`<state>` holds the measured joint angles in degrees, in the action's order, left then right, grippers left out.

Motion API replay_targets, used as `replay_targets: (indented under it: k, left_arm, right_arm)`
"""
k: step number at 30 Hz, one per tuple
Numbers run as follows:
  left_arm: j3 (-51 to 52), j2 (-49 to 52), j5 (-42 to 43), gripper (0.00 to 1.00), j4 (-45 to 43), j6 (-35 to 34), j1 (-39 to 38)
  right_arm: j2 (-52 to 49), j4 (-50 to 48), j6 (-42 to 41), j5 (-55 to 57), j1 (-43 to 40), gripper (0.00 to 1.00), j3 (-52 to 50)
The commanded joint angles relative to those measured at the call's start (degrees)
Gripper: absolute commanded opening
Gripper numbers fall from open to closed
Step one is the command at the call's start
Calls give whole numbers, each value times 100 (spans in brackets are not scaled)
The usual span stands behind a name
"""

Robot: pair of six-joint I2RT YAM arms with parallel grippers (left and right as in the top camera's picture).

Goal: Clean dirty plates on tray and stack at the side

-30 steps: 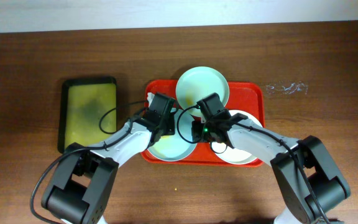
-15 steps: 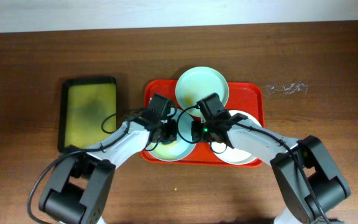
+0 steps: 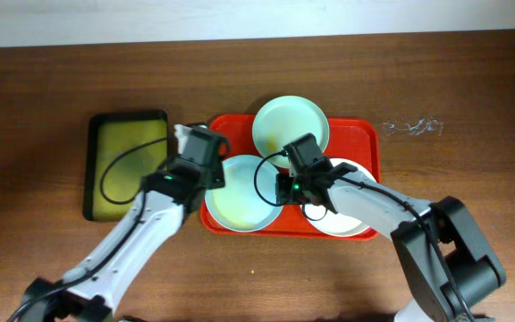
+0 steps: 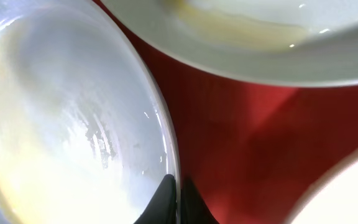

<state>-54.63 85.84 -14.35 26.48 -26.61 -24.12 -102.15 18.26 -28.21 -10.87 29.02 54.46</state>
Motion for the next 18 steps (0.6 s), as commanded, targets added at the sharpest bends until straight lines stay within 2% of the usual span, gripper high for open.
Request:
replay_targets:
  k: [1,2,5,8,9,12,18]
  left_arm:
    - [37,-240,885,0,400,52,957]
    - [37,-238,879,0,592,55,1318]
    - [37,-240,863,0,837,55,1827]
    - [37,-238,682,0,935,52,2068]
    - [37,-240,682,0,938,52,2065]
    - [37,-238,686,0,942,55,2070]
    - [37,-240,688,0,968,52,2070]
  right_arm:
    - [743,612,407,1021,415,4,428]
    - [892,1088,654,2048,750,4,835]
    - [901,1996,1130,4103,1414,4,1893]
    - [901,2037,2269,5930,2006,4,2430]
    - [901,1836,3040,6898,2260,4,2455]
    - [901,1270,4524,8024,2601,4,2455]
    - [901,-39,7082,9066,2697,4,2455]
